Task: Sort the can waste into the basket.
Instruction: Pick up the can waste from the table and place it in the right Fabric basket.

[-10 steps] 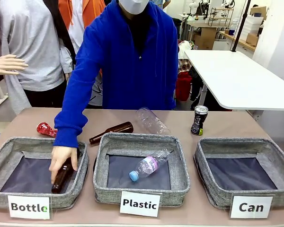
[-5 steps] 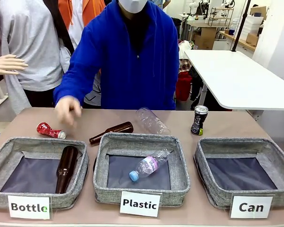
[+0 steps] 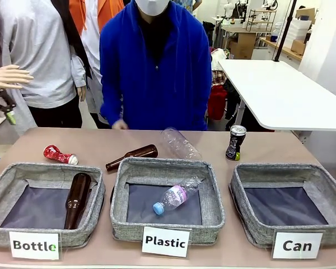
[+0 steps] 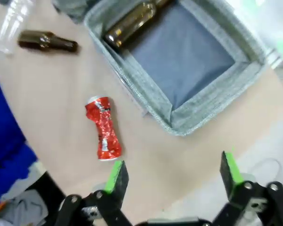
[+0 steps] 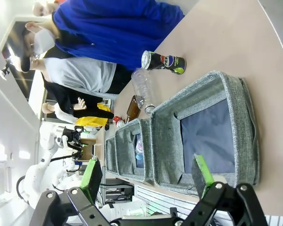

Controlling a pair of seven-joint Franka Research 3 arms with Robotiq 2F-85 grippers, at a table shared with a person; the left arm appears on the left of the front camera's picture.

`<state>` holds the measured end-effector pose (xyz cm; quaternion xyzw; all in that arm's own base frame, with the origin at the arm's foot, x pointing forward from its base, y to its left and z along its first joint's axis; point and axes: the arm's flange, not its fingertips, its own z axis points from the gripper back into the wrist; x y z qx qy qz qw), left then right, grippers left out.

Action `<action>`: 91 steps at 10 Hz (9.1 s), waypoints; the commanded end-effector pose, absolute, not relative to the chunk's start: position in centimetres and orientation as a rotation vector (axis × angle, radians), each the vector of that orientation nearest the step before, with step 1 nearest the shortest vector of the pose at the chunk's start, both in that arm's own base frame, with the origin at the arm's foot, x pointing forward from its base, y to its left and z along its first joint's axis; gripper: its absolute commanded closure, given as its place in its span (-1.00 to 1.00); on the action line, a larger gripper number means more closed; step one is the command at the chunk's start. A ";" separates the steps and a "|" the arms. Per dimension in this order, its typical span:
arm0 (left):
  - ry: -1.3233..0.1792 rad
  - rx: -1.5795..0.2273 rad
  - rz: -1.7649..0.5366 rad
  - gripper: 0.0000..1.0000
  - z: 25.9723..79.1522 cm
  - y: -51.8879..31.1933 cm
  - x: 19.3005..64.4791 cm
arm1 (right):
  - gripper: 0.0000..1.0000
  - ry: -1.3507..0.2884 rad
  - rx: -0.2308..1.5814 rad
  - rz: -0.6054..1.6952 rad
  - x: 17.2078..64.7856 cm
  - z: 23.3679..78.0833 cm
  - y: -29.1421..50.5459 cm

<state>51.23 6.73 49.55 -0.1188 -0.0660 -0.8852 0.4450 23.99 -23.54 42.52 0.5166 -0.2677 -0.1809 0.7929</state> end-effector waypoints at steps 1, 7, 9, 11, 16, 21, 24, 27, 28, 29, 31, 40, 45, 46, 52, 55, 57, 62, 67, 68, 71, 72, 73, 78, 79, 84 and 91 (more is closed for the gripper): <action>-0.032 -0.236 -2.261 -1.00 49.6 3.5 51.7 | -1.00 -0.610 1.126 -0.369 24.2 42.6 -23.6; -0.025 -0.013 -2.308 -1.00 42.3 -5.5 53.3 | -1.00 -0.610 1.126 -0.369 24.2 42.6 -23.6; -0.012 0.124 -2.277 -1.00 40.3 -5.2 54.2 | -1.00 -0.610 1.126 -0.369 24.2 42.6 -23.6; -0.057 0.158 -2.306 -1.00 38.6 -4.2 55.3 | -1.00 -0.610 1.126 -0.369 24.2 42.6 -23.6; -0.070 0.059 -2.294 -1.00 34.1 -2.8 57.7 | -1.00 -0.610 1.126 -0.369 24.2 42.6 -23.6; 0.016 0.089 -2.308 -1.00 32.5 -3.5 59.0 | -1.00 -0.610 1.126 -0.369 24.2 42.6 -23.6; 0.024 0.111 -2.309 0.19 32.3 -3.4 59.1 | -1.00 -0.610 1.126 -0.369 24.2 42.6 -23.6; 0.024 0.125 -2.312 1.00 32.3 -3.3 59.2 | -1.00 -0.610 1.126 -0.369 24.2 42.6 -23.6; 0.031 0.124 -2.311 0.72 32.2 -3.4 59.2 | -1.00 -0.610 1.126 -0.369 24.2 42.6 -23.6; 0.032 0.134 -2.307 0.90 32.2 -3.3 59.2 | -1.00 -0.610 1.126 -0.369 24.2 42.6 -23.6; 0.024 0.143 -2.300 1.00 32.5 -3.2 59.2 | -1.00 -0.610 1.126 -0.369 24.2 42.6 -23.6; -0.347 0.187 -1.945 1.00 45.3 1.2 49.8 | -1.00 -0.610 1.126 -0.369 24.2 42.6 -23.6; -0.401 -0.077 -2.117 1.00 47.5 1.6 34.6 | -1.00 -0.610 1.126 -0.369 24.2 42.6 -23.6; -0.421 -0.022 -2.084 1.00 47.2 2.1 33.8 | -1.00 -0.610 1.126 -0.369 24.2 42.6 -23.6; -0.547 -0.412 -1.912 0.53 45.6 -3.6 37.4 | -1.00 -0.610 1.126 -0.369 24.2 42.6 -23.6; -0.473 -0.434 -1.921 0.53 47.4 -10.3 38.7 | -1.00 -0.692 1.092 -0.433 22.2 45.3 -27.0; -0.489 -0.439 -1.859 0.53 47.1 -10.3 39.6 | -1.00 -0.670 1.004 -0.413 20.4 46.4 -28.3; -0.641 -0.688 -1.741 0.53 54.6 -39.1 38.3 | -1.00 -0.720 1.068 -0.246 11.3 53.1 -36.3; -0.676 -0.495 -1.829 0.53 52.1 -61.2 40.8 | -1.00 -0.677 1.074 -0.166 8.3 50.2 -37.3; -0.631 -0.501 -1.852 0.53 50.6 -63.4 41.0 | -1.00 -0.691 1.091 -0.210 8.5 49.8 -37.9; -0.497 -0.548 -1.922 0.53 47.2 -66.7 39.6 | -1.00 -0.683 1.077 -0.214 10.6 50.6 -36.1; -0.492 -0.492 -1.974 0.53 46.2 -67.2 39.5 | -1.00 -0.683 1.077 -0.214 10.6 50.6 -36.1; -0.478 -0.526 -2.046 0.53 45.4 -67.1 39.7 | -1.00 -0.683 1.077 -0.214 10.6 50.6 -36.1; -0.469 -0.659 -2.173 -0.62 44.8 -67.3 39.4 | -1.00 -0.683 1.077 -0.214 10.6 50.6 -36.1; -0.463 -0.660 -2.163 -1.00 44.7 -67.4 39.5 | -1.00 -0.683 1.077 -0.214 10.6 50.6 -36.1; -0.470 -0.666 -2.118 -1.00 45.2 -66.9 39.9 | -1.00 -0.683 1.077 -0.214 10.6 50.6 -36.1; -0.416 -0.856 -1.879 -1.00 52.1 -55.5 35.7 | -1.00 -0.672 1.077 -0.143 13.4 51.3 -32.4</action>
